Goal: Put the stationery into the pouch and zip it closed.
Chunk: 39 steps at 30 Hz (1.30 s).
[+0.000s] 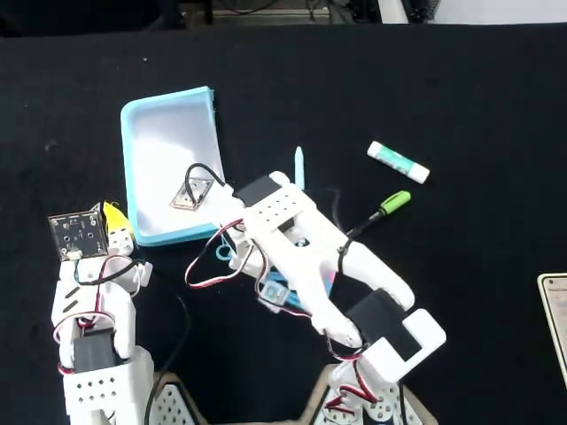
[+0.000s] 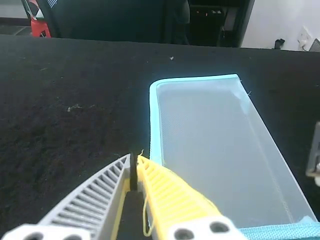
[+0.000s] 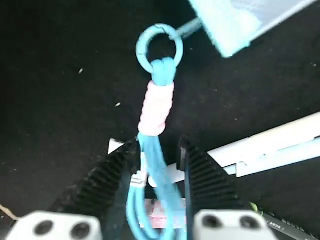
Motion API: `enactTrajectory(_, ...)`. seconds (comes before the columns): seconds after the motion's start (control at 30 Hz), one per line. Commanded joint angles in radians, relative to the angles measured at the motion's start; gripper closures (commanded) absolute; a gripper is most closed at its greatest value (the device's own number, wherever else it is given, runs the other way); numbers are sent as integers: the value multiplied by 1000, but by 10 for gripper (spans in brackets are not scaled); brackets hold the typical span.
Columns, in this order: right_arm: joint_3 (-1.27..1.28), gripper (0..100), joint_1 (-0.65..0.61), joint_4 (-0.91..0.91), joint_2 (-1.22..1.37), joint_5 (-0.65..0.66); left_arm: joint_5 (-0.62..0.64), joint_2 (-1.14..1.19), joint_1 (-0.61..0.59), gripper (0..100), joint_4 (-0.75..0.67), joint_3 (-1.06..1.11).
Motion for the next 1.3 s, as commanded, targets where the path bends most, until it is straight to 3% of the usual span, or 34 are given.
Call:
enactTrajectory(0.0,-12,868,-9,-15,-48,-11,8,-5,-5,970,-6,25)
enactTrajectory(0.13,16,868,-72,-51,-119,-9,8,-5,-5,970,-6,25)
enactTrajectory(0.27,117,868,-135,-218,-171,-9,8,-5,-5,970,-6,25)
enactTrajectory(0.43,278,868,-69,-474,-173,-11,8,-5,-5,970,-6,25)
enactTrajectory(0.8,400,877,-18,-674,-171,-3,8,-5,-5,970,-6,25)
enactTrajectory(0.9,412,990,-18,-672,-173,-2,8,-5,-5,970,-6,25)
enactTrajectory(1.27,308,988,120,-404,-213,-2,9,-5,-5,970,-6,25)
